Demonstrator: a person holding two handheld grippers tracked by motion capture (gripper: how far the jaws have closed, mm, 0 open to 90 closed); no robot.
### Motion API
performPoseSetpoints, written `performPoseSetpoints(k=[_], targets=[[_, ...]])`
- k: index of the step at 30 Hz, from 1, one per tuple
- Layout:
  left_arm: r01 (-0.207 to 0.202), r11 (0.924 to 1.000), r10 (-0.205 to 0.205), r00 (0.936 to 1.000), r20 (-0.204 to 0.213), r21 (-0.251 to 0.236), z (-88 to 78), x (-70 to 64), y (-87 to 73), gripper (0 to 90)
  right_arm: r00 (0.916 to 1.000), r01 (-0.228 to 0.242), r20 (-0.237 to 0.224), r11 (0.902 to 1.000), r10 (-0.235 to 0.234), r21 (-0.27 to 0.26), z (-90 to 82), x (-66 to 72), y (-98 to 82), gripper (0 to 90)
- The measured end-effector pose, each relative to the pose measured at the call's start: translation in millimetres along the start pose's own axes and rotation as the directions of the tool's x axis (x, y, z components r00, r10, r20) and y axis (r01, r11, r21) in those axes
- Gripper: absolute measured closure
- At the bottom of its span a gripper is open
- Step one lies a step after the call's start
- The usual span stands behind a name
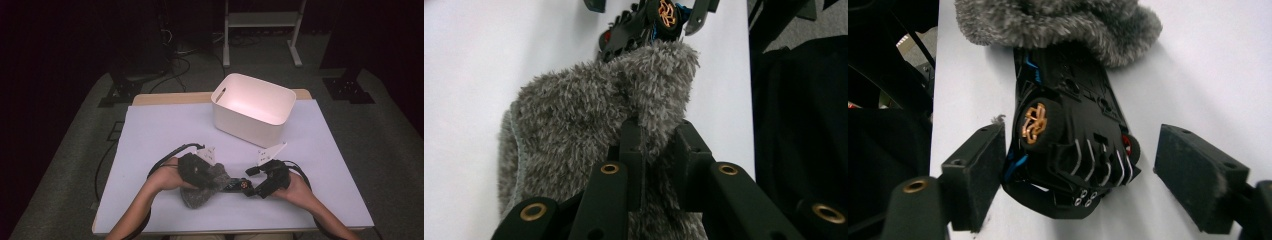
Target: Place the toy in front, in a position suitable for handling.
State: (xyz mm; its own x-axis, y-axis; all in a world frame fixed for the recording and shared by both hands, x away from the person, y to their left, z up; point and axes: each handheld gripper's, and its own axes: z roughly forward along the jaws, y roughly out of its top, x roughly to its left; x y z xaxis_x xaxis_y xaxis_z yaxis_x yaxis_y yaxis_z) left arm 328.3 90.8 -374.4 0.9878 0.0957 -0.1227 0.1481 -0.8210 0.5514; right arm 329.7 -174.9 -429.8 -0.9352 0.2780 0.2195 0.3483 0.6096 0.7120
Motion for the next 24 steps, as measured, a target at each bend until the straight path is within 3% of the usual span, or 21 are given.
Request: performPoseSetpoints(k=[5,12,16,18,24], targets=[[-0.003,1.0,0.003,0.9993,0.039,0.005,3.7,-5.0,-4.9,77.7,0.9999,-0.005,-0.014,0.9994,0.006,0.033,5.8,3.1,-2.7,16.6],[-0.011,0.9997,0.01,0.9975,0.07,0.021,10.0,-11.4,-10.6,77.7,0.9993,0.032,-0.02,0.9946,-0.03,0.099,18.0,9.0,-4.7,15.1],[0.003,1.0,-0.003,0.9936,0.113,0.0,16.8,-12.3,-18.8,77.7,0.9976,0.065,-0.029,0.9896,-0.062,0.128,24.0,13.1,-7.8,20.1],[0.016,0.9998,-0.014,0.9914,0.13,-0.012,22.3,-13.6,-23.5,77.7,0.9955,0.095,-0.009,0.9866,-0.094,0.133,25.4,16.2,-9.2,22.1],[0.031,0.9977,-0.023,0.9909,0.133,-0.061,18.1,-10.0,-24.6,77.5,0.9914,0.13,-0.006,0.9845,-0.13,0.117,24.1,16.7,-9.6,22.9]])
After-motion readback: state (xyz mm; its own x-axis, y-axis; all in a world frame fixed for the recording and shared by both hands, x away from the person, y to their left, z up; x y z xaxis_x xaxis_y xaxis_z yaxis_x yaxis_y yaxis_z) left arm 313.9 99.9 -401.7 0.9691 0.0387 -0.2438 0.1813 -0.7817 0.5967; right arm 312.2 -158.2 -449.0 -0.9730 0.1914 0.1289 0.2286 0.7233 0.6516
